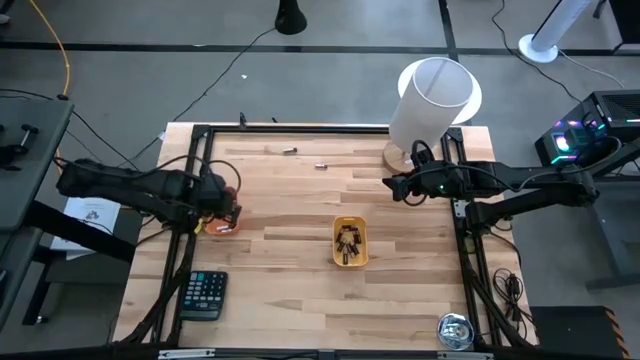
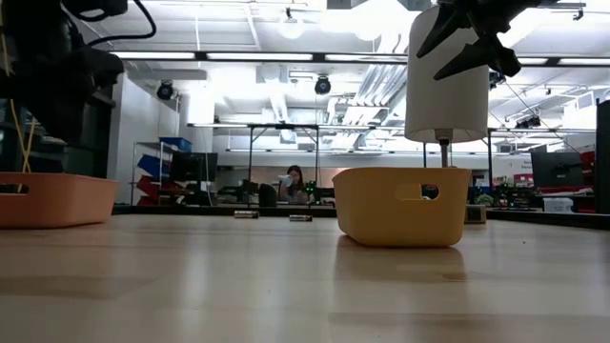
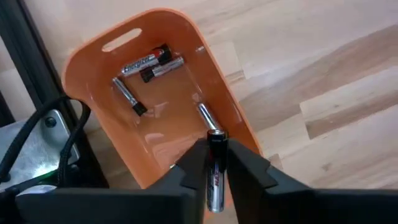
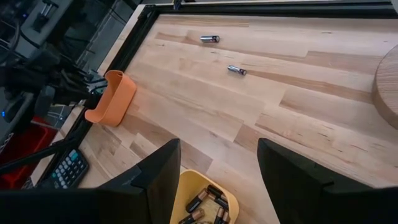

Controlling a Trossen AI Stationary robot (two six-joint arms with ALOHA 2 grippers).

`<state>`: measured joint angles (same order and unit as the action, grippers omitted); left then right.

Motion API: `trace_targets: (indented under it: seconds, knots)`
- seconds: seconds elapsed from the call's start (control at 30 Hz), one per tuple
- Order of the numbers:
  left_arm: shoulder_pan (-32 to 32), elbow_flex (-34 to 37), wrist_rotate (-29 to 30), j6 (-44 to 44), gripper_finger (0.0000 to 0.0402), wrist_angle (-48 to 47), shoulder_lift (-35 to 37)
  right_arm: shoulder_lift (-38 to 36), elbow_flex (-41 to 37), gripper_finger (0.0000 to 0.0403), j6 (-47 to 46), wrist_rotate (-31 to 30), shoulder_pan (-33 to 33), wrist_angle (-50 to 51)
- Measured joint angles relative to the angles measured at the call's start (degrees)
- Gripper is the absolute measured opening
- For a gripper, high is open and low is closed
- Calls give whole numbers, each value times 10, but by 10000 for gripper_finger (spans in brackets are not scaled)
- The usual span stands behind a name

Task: Sort batteries
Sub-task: Put the silver battery into the orange bin

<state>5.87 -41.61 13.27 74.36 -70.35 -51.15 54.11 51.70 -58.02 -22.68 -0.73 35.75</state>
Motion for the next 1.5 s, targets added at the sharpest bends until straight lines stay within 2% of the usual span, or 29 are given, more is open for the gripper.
trace_targets:
  seconds: [0.2,0.33,0.43,0.53,0.6,0.7,0.87,1.03,1.13,1.27,1.4,1.5]
  knots:
    - [-3,1,10,-18,125,-2,-5,0,0,209,0,4,0,2]
    - [-3,-2,11,-19,161,4,-3,0,0,209,-1,4,0,2]
    - [-5,-15,26,-56,174,79,-3,0,0,209,-14,5,0,2]
    - [-36,-35,27,-173,177,189,-23,0,0,209,-23,6,0,-3]
    - [-71,-57,26,-265,177,236,-58,0,0,209,-30,6,0,-7]
    - [-142,-109,23,-406,177,253,-133,0,0,209,-39,6,0,-14]
    - [-274,-223,2,-665,177,275,-289,0,0,209,-30,6,0,-27]
    - [-373,-347,-43,-838,177,274,-442,0,0,209,-13,6,0,-29]
    - [-406,-407,-55,-914,177,257,-519,0,0,209,-10,5,0,-31]
    - [-434,-468,-48,-974,177,206,-600,0,0,209,-11,0,0,-40]
    - [-448,-501,-38,-1008,177,180,-653,0,0,209,-24,-1,0,-48]
    - [-460,-518,-55,-1033,177,170,-681,2,0,209,-27,-3,-1,-56]
